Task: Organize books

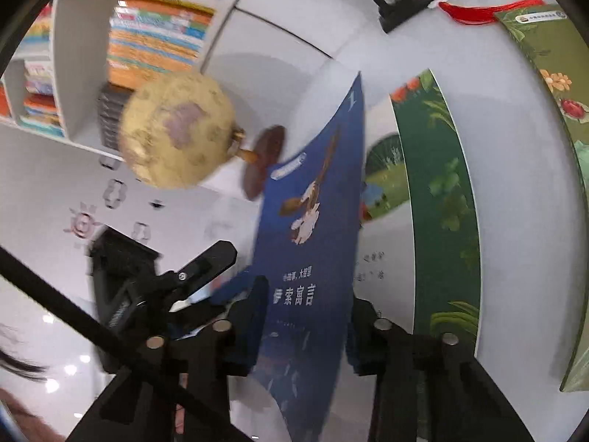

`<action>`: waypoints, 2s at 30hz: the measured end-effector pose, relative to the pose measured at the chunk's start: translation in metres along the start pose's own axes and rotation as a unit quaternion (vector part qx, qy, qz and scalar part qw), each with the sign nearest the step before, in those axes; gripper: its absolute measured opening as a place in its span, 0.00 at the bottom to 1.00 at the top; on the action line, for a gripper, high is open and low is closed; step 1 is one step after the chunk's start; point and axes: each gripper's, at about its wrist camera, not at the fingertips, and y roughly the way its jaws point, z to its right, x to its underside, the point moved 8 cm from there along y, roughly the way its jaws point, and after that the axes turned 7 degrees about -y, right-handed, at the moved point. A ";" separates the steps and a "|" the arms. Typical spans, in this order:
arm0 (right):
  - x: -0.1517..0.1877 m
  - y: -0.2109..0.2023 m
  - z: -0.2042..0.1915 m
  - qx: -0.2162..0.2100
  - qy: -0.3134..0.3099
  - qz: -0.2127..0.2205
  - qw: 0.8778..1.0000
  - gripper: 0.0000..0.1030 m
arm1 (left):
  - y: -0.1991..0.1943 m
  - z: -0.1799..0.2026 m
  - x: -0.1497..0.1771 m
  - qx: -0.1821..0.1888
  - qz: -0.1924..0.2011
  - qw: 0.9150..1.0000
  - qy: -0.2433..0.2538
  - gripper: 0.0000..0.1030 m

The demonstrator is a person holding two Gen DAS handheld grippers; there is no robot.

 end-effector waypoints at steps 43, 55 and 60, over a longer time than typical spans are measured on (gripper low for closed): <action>-0.010 -0.037 -0.049 0.116 -0.146 0.038 0.982 0.11 | -0.045 0.030 -0.004 0.005 0.021 0.999 0.032 0.12; -0.005 -0.051 -0.107 0.090 -0.167 0.073 0.979 0.11 | -0.099 0.028 -0.007 0.002 0.051 0.997 0.054 0.12; -0.001 -0.049 -0.140 0.074 -0.179 0.082 0.978 0.11 | -0.129 0.015 -0.011 0.011 0.071 0.996 0.048 0.12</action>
